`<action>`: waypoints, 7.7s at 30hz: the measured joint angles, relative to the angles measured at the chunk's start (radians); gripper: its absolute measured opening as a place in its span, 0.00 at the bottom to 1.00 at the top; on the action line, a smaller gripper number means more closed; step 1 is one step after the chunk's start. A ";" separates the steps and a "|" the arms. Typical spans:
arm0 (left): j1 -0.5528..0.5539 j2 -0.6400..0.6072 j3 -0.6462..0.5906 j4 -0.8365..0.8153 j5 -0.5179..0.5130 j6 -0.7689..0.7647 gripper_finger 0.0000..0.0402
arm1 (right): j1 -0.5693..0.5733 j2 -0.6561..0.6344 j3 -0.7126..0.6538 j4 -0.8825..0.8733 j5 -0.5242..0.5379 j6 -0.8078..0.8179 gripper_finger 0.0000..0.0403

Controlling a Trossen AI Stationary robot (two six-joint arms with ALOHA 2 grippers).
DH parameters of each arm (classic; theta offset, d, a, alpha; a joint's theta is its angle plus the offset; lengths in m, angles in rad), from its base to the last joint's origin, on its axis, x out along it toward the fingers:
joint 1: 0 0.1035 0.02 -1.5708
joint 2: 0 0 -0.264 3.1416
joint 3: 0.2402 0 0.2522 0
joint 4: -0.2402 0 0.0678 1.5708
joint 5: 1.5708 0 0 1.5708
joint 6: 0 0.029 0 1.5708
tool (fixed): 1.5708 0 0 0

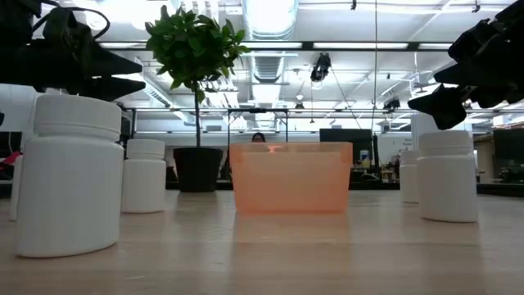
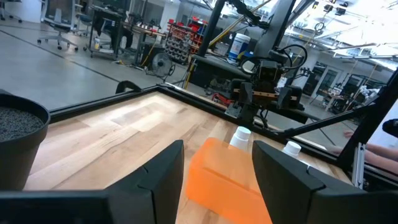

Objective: Pick and place pill bottles into a basket

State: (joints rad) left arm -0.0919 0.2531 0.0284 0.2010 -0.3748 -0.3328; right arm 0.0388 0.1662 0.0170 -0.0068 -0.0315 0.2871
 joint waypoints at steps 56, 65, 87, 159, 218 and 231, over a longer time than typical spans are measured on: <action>0.000 0.000 0.000 0.000 0.000 0.000 0.43 | 0.000 0.000 0.000 0.000 0.000 0.000 0.77; 0.000 0.000 0.000 0.000 0.000 0.000 0.43 | 0.000 0.000 0.000 0.000 0.000 0.000 0.75; 0.000 0.000 0.000 0.000 0.000 0.000 0.43 | 0.000 0.000 0.000 0.000 0.000 0.000 0.75; 0.000 0.000 0.000 0.000 0.000 0.000 0.43 | 0.000 0.000 0.000 0.002 0.004 0.000 0.77; 0.000 0.000 0.000 0.000 0.000 0.000 0.43 | 0.000 0.312 0.271 -0.228 0.114 -0.144 0.74; 0.000 0.000 0.000 0.000 0.000 0.000 0.43 | 0.000 0.711 0.518 -0.470 0.148 -0.165 0.74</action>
State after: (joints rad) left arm -0.0920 0.2531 0.0284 0.2008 -0.3748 -0.3328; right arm 0.0386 0.8772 0.5346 -0.4767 0.1160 0.1216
